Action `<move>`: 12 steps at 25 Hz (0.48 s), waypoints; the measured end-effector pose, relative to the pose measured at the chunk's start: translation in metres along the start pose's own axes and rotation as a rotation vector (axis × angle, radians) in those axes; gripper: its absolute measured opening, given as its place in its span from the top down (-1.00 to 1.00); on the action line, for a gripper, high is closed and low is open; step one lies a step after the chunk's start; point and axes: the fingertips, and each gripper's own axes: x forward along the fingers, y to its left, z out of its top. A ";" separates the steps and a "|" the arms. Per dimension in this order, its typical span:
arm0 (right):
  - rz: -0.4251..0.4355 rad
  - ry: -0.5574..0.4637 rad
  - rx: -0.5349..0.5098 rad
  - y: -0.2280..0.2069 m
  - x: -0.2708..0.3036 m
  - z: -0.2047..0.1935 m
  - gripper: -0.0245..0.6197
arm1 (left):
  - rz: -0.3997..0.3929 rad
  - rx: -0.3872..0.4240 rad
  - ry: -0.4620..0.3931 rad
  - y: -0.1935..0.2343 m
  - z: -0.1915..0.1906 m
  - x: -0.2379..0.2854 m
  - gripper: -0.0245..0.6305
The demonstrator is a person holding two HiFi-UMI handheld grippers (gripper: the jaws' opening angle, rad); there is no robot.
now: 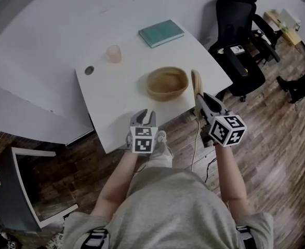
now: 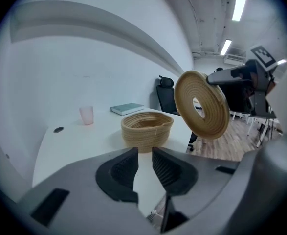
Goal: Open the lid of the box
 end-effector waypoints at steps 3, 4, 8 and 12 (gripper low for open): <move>0.006 -0.013 0.022 0.011 -0.022 -0.008 0.68 | -0.001 -0.026 -0.022 -0.010 -0.004 -0.022 0.74; 0.008 -0.018 0.028 0.016 -0.028 -0.011 0.68 | -0.004 -0.038 -0.030 -0.013 -0.004 -0.030 0.76; 0.011 -0.036 0.055 0.030 -0.053 -0.020 0.68 | -0.017 -0.070 -0.068 -0.025 -0.002 -0.058 0.82; 0.016 -0.052 0.071 0.045 -0.075 -0.028 0.68 | -0.034 -0.078 -0.098 -0.035 -0.001 -0.080 0.85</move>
